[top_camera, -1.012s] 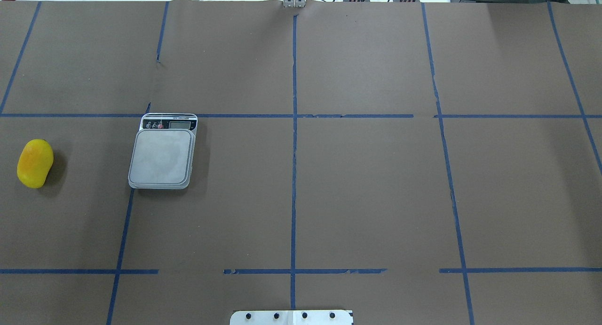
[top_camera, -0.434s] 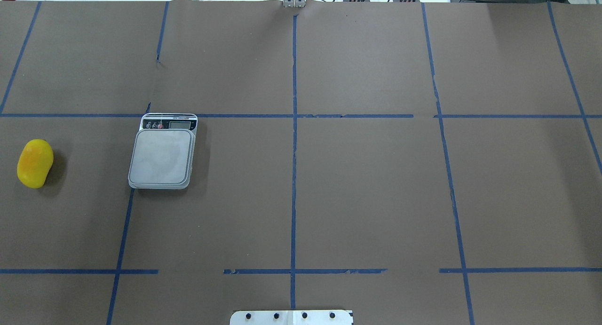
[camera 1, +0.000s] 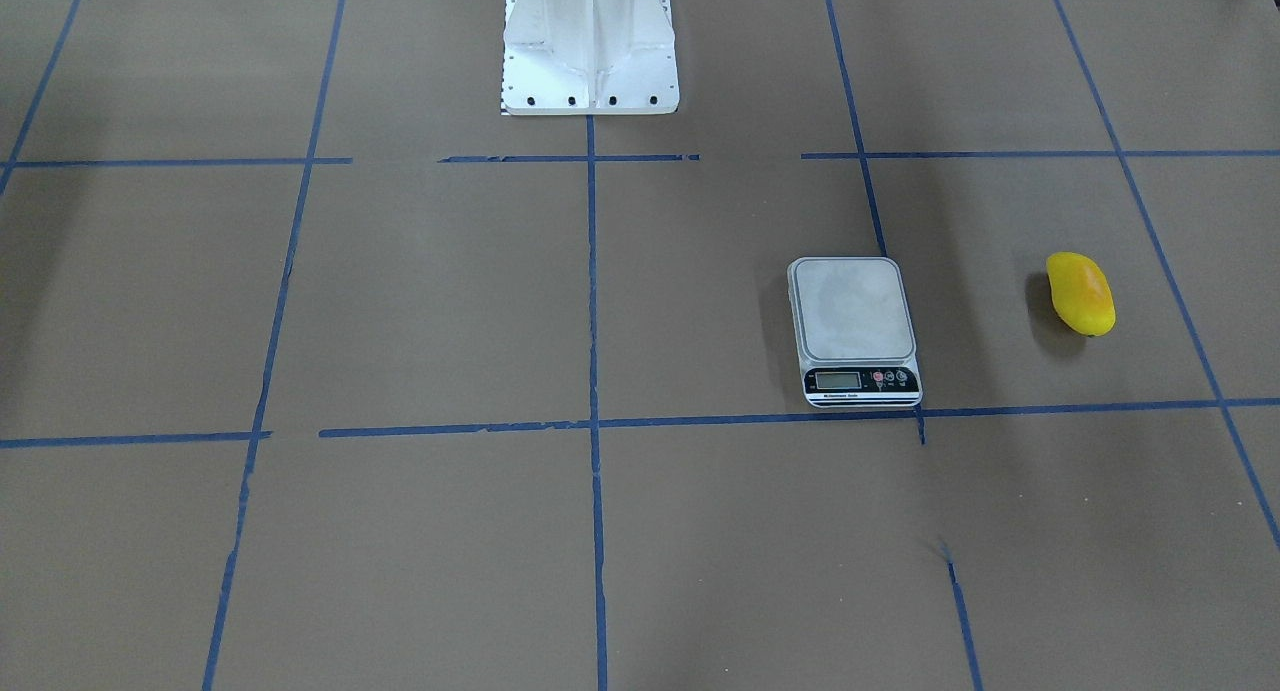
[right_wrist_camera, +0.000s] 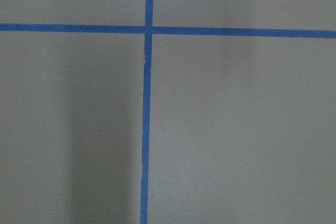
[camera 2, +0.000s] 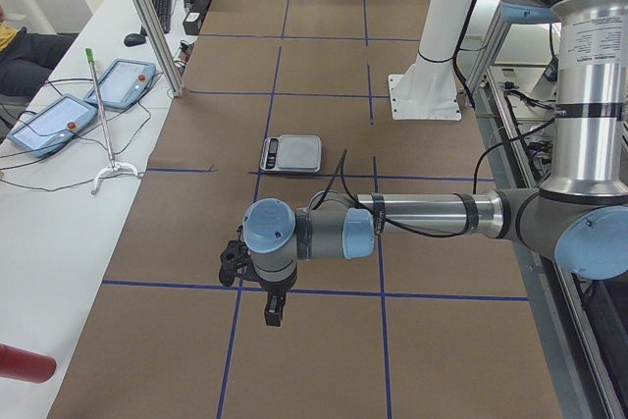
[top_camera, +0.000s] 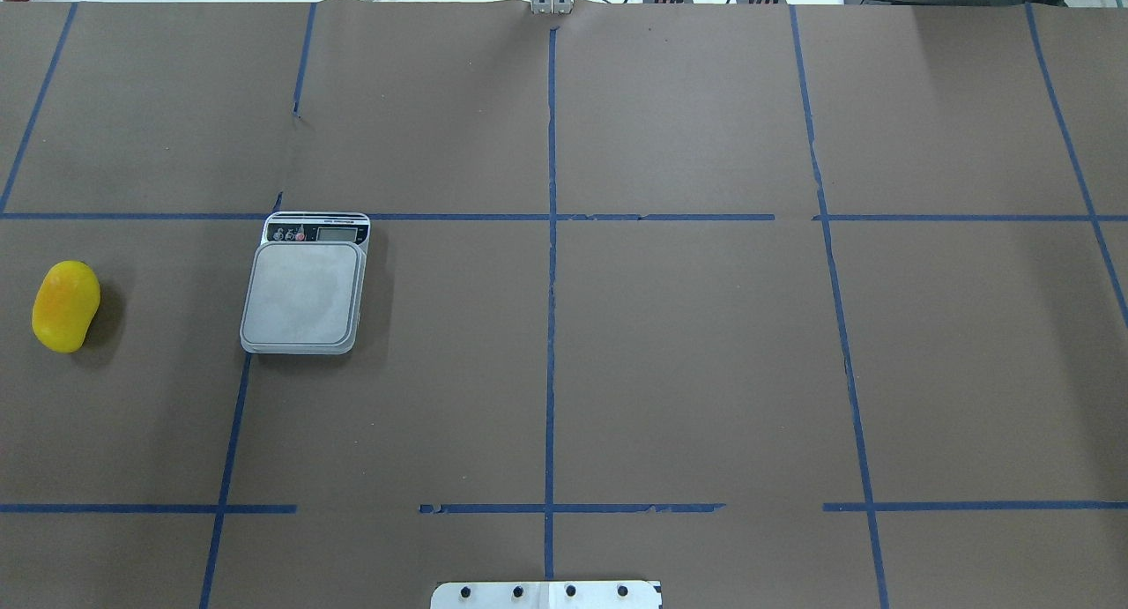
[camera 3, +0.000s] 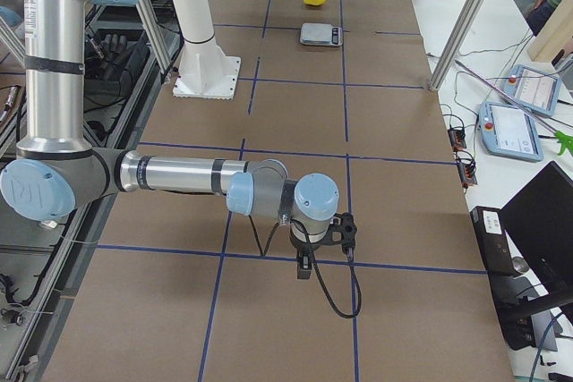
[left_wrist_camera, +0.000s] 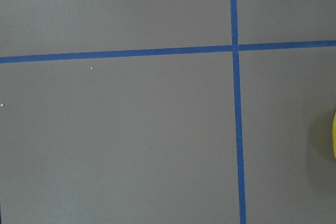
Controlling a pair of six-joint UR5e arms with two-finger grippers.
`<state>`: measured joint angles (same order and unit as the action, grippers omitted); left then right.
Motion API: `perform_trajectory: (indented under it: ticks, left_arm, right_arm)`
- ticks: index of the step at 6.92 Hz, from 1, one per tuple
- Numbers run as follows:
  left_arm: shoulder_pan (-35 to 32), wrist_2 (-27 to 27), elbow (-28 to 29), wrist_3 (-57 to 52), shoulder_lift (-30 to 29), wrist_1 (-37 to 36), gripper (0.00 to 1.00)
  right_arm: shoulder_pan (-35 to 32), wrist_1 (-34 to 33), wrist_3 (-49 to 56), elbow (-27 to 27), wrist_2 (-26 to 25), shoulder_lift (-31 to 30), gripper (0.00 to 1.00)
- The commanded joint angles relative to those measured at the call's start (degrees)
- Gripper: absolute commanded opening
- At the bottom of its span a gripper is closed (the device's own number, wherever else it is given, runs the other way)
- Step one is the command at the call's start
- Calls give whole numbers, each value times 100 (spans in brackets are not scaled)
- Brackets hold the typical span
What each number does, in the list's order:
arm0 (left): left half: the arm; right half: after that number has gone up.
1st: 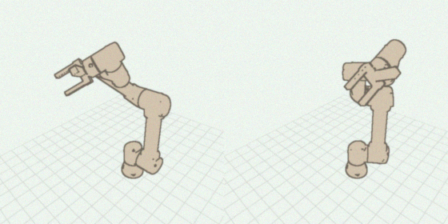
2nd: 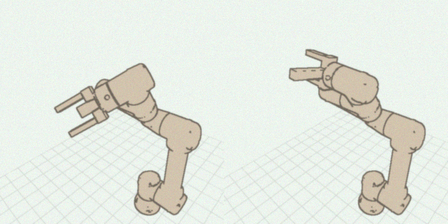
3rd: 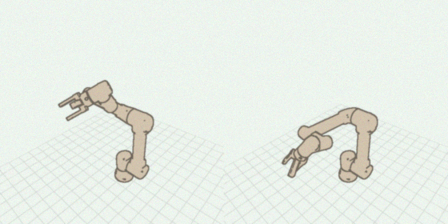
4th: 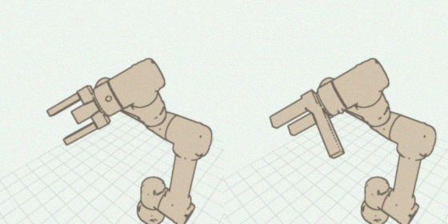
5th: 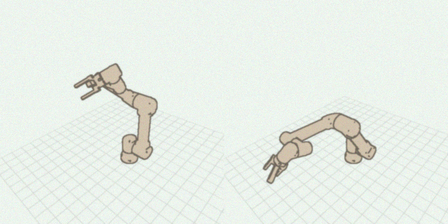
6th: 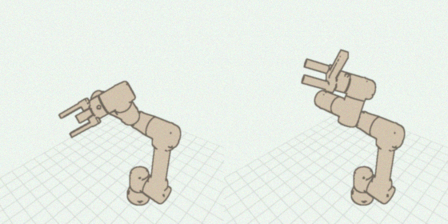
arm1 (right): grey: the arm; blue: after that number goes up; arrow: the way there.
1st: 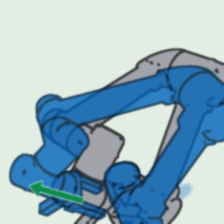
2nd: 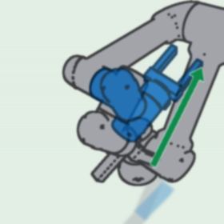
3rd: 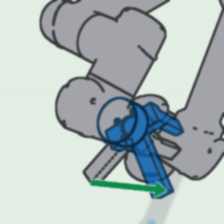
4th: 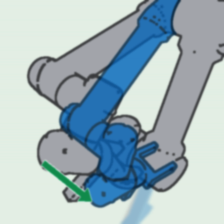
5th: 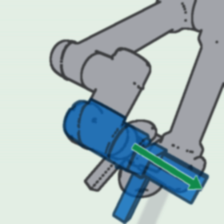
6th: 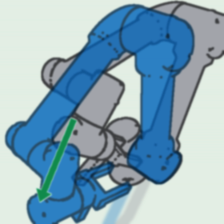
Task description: Weigh mango
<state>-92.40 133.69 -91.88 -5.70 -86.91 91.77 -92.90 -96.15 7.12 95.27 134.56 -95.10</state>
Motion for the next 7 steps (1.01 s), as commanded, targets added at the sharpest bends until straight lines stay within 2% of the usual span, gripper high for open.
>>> perform_trajectory:
  ticks: [1, 2, 4, 5, 7]
  left_arm:
    - [1053, 25, 82, 1854, -1, 1197, 100]
    - [1501, 34, 65, 2427, -10, 1551, 100]
    - [2564, 25, 82, 4356, -80, 2725, 100]
    - [2935, -10, 126, 4863, -81, 3150, 100]
    - [3079, -27, 756, 4868, -98, 3923, 100]
  right_arm:
    - [0, 0, 0, 0, 0, 0, 100]
    - [0, 0, 0, 0, 0, 0, 100]
    - [0, 0, 0, 0, 0, 0, 100]
    - [0, 0, 0, 0, 0, 0, 100]
    - [0, 0, 0, 0, 0, 0, 100]
